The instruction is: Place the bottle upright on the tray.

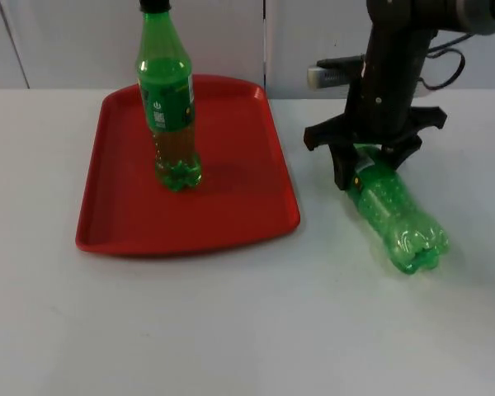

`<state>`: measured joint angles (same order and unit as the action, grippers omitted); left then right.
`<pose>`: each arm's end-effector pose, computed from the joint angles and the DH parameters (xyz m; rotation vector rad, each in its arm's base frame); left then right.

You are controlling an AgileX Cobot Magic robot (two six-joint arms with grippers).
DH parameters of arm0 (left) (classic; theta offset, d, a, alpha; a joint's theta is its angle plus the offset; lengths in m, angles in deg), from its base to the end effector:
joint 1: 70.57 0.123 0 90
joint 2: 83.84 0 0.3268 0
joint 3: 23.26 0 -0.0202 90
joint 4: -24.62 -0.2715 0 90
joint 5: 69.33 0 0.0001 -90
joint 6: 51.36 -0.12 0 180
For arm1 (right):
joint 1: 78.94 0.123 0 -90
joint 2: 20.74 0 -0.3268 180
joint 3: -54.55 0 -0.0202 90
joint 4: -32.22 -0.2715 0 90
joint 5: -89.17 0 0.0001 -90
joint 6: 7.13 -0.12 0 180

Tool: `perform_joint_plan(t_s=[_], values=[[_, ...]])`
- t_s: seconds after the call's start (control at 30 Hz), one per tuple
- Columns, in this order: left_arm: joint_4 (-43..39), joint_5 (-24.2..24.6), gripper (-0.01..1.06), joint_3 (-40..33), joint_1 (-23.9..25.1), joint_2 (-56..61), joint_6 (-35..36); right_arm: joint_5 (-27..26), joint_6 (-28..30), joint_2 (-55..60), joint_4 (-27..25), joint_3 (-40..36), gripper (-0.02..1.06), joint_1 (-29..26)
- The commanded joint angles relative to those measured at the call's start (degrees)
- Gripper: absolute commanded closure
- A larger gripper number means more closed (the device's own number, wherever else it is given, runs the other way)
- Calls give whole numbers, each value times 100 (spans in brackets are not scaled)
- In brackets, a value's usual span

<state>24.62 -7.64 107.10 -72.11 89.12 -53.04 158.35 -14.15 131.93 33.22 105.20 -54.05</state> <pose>-0.0030 0.0001 0.2720 0.0580 2.0651 0.0015 0.5254 0.2416 0.1177 -0.4715 2.9516 0.0391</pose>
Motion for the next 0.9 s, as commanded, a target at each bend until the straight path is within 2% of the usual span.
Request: perform_joint_plan(t_s=[0.0,0.17,0.3,0.33,0.47,0.5,0.63,0.67,0.7,0.73,0.83,0.87], values=[[42,-11,0,-27,29,25,-4,-138,214,-499,-11,82,105,41],[42,-11,0,-27,29,25,-4,-375,388,-938,-25,82,105,41],[42,-11,0,-27,29,25,-4,-875,947,-1572,-550,82,105,41],[42,-11,0,-27,29,25,-4,-875,947,-1572,-550,82,105,41],[42,-11,0,-27,29,25,-4,-1870,1926,-2026,-1454,82,105,41],[42,-11,0,-27,29,25,-4,-1870,1926,-2026,-1454,82,105,41],[42,-11,0,-27,29,25,-4,-2960,2832,-2280,-2374,82,105,44],[42,-11,0,-27,29,25,-4,-3230,2964,-2289,-2512,82,105,44],[42,-11,0,-27,29,25,-4,-3230,2964,-2289,-2512,82,105,44],[42,-11,0,-27,29,25,-4,-3590,3038,-2289,-2725,82,105,44],[42,-11,0,-27,29,25,-4,-4412,3300,-2279,-2818,-52,105,109],[42,-11,0,-27,29,25,-4,-4412,3300,-2279,-2818,-52,105,109]])
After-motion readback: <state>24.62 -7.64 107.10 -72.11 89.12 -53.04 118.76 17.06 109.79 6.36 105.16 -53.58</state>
